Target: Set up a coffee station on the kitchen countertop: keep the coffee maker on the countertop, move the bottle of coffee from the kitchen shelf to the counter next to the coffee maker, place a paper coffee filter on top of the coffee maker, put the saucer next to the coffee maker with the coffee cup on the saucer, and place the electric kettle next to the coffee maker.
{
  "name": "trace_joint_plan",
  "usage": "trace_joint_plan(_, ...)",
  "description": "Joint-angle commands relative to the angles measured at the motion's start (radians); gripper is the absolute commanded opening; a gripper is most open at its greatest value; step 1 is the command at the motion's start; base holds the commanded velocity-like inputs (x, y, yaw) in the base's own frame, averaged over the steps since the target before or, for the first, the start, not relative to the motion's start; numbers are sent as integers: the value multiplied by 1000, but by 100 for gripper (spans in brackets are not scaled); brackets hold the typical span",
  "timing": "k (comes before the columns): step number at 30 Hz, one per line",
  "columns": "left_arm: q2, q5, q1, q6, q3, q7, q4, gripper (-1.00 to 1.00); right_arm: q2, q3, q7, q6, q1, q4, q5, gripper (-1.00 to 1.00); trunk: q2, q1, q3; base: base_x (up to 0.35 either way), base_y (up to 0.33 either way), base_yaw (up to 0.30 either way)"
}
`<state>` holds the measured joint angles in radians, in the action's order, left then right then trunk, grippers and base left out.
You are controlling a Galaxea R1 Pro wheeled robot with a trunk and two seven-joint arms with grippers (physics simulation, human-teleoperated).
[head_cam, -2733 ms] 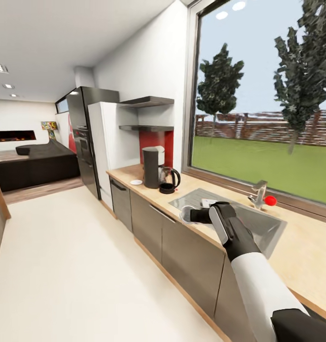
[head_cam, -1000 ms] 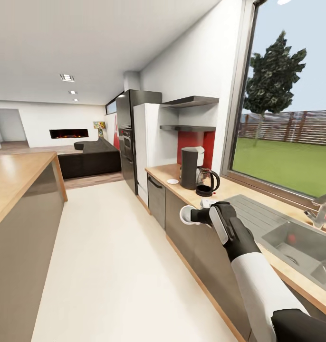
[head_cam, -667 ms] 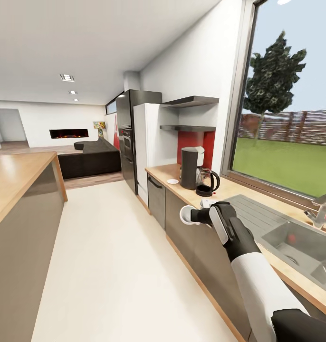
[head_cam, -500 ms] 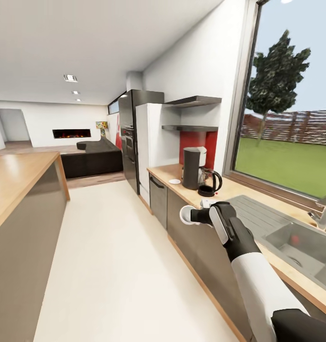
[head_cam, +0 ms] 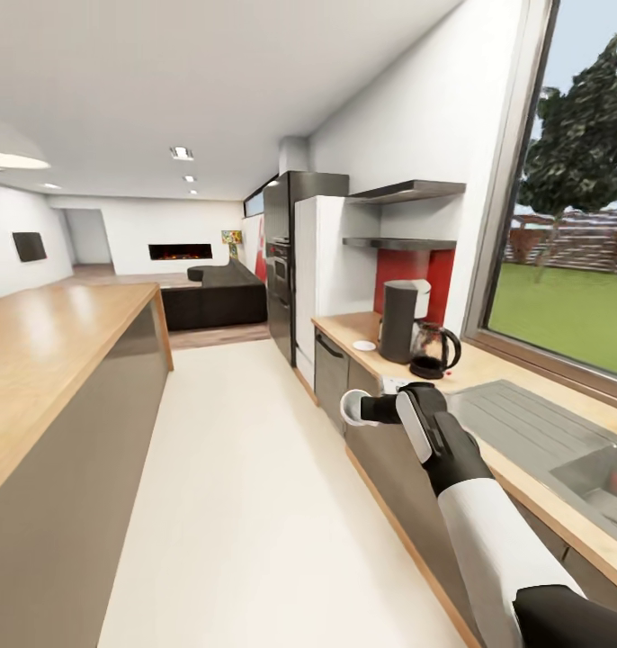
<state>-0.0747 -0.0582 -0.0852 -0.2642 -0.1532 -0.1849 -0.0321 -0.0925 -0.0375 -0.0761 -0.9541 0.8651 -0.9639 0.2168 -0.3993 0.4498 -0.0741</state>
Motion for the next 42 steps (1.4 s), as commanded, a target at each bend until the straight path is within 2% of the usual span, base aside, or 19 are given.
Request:
trace_joint_plan(1,1,-6,-1,-4,-6,-2,2,100,0,-1,-7,-3,0,-1,10,-100,-1,0,0,-60,-185,278)
trace_joint_plan(11,26,-8,-1,-5,-4,-2,0,100,0,-2,-7,-3,0,-1,10,-100,-1,0,0,-30,-250,278)
trace_joint_plan(18,30,-7,-1,-8,-3,-2,-36,100,-1,-3,-7,-3,0,0,10,-100,-1,0,0,-1,-271,252)
trace_joint_plan(28,41,-5,-1,-8,-6,-4,-98,100,1,-8,-2,-1,-1,17,6,-100,-1,0,0,68,-248,28)
trace_joint_plan(31,42,0,-1,-10,-12,-5,-100,100,1,-10,-1,0,-3,66,5,-100,-1,0,0,112,-66,1)
trace_joint_plan(37,35,5,-1,-16,-16,-5,-103,100,-1,-14,-1,0,-3,83,6,-100,-1,0,0,14,-7,0)
trace_joint_plan(39,32,14,-6,-34,-15,-5,-114,100,-1,-15,0,0,-3,95,6,-100,-1,0,0,2,-1,0)
trace_joint_plan(42,28,35,-10,-59,-13,-4,-180,100,-5,-29,1,0,-3,163,6,-100,-1,0,0,0,0,0)
